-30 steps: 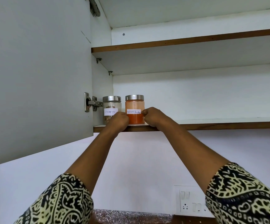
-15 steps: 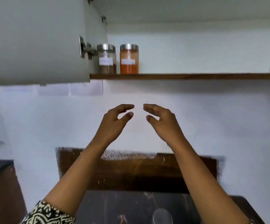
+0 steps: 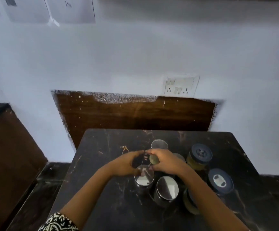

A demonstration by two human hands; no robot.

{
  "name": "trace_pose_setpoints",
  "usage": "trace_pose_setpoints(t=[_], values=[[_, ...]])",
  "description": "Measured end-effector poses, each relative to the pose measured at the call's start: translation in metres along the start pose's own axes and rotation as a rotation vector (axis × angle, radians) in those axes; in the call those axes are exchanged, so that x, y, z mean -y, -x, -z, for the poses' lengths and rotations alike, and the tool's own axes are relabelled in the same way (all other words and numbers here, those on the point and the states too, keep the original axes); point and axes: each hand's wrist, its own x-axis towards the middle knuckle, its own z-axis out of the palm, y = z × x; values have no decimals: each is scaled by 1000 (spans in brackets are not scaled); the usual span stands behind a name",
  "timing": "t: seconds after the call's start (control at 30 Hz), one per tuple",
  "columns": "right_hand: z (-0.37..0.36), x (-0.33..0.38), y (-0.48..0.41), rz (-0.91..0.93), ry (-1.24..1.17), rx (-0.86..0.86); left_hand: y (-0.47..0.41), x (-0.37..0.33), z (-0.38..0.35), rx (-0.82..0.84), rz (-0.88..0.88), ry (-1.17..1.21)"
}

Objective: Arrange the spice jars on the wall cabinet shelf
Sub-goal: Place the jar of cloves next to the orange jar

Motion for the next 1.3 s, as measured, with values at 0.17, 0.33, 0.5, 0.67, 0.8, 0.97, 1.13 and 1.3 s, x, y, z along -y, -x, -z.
trace_pose_setpoints(t=[0.17,0.33,0.5,0.67,0.8,0.97,1.13,1.3], values=[[-46,-23,-5,-105,200,108,-1,30,-46,43,86,-179],[-68,-29,-8,-130,254,62,-13,49,-65,-19,114,-194],[-81,-36,-16,-152,213,12,-20,49,-68,-126,93,-207],[-53,-28,-15,-94,100,-72,-16,40,-41,-197,13,-94],[10,-2,-7,-35,-88,-97,-10,10,10,-261,-86,78],[93,48,4,78,-240,-242,-3,-46,76,-458,-229,380],[146,85,22,256,-638,-390,11,-112,129,-649,-390,675],[168,104,34,354,-791,-324,19,-155,168,-741,-498,805]])
